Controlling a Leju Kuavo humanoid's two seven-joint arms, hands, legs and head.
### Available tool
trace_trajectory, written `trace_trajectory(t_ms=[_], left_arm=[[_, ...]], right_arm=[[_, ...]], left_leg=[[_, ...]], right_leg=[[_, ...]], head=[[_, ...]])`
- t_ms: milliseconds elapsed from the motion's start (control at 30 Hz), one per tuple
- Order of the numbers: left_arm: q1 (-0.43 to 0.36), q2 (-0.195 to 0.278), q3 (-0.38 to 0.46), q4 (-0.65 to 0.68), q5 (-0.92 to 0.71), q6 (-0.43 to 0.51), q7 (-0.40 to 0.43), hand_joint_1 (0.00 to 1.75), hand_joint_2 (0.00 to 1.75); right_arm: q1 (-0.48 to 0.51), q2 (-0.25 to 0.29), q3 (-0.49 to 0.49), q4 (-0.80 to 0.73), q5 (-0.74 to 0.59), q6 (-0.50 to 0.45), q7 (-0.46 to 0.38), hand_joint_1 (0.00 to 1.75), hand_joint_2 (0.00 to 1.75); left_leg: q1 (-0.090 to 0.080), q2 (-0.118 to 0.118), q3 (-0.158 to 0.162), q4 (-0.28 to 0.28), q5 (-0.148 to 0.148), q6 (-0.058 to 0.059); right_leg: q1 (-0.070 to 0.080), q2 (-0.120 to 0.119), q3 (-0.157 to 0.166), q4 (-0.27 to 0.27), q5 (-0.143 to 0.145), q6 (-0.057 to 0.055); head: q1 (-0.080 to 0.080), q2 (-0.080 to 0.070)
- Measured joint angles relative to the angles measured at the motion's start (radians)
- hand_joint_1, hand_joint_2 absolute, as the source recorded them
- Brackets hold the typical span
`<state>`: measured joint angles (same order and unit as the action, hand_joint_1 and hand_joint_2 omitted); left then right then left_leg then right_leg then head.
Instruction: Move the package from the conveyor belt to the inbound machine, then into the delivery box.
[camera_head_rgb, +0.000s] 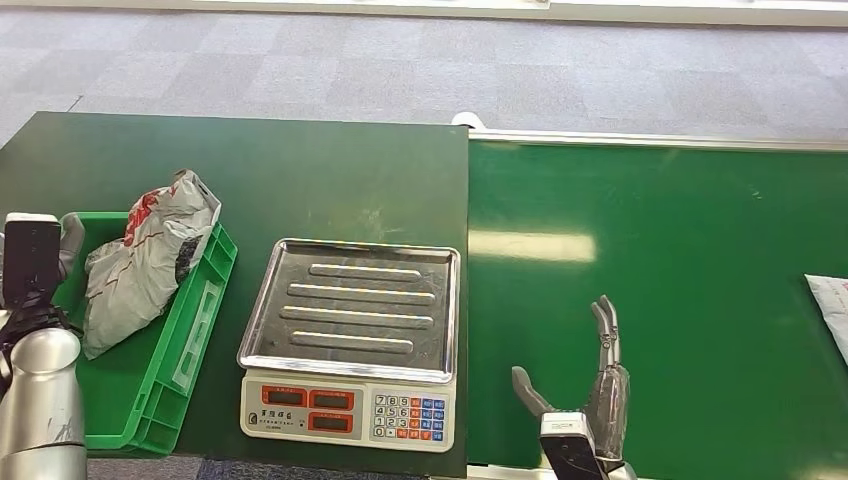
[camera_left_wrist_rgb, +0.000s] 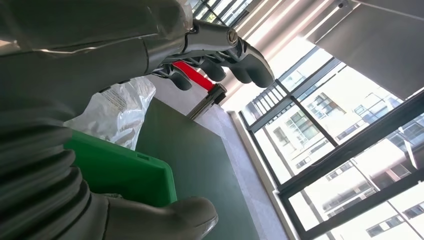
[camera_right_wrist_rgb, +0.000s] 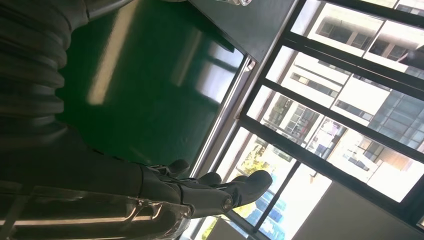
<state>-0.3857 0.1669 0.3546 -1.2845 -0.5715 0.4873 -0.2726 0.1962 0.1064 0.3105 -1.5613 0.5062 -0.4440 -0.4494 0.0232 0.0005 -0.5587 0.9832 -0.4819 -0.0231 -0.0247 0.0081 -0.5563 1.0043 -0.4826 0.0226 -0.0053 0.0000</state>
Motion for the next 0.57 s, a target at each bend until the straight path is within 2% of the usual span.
trace_trajectory(t_ms=[133, 267, 567], left_arm=[[0.000, 0.001, 0.001, 0.001, 0.000, 0.000, 0.000, 0.40, 1.75], [0.000, 0.001, 0.001, 0.003, 0.001, -0.001, -0.001, 0.00, 1.75], [0.015, 0.001, 0.012, -0.012, 0.059, -0.040, -0.022, 0.00, 1.75]], right_arm=[[0.000, 0.000, 0.000, 0.001, 0.000, 0.000, 0.000, 0.00, 1.75], [0.000, 0.000, 0.000, 0.003, 0.000, 0.000, 0.000, 0.00, 1.75], [-0.013, 0.002, 0.000, 0.004, 0.025, 0.043, 0.027, 0.00, 1.75]], left_leg=[[0.000, 0.000, 0.000, 0.000, 0.000, 0.000], [0.000, 0.000, 0.000, 0.000, 0.000, 0.000], [0.000, 0.000, 0.000, 0.000, 0.000, 0.000]], right_leg=[[0.000, 0.000, 0.000, 0.000, 0.000, 0.000], [0.000, 0.000, 0.000, 0.000, 0.000, 0.000], [0.000, 0.000, 0.000, 0.000, 0.000, 0.000]], head=[[0.000, 0.000], [0.000, 0.000], [0.000, 0.000]])
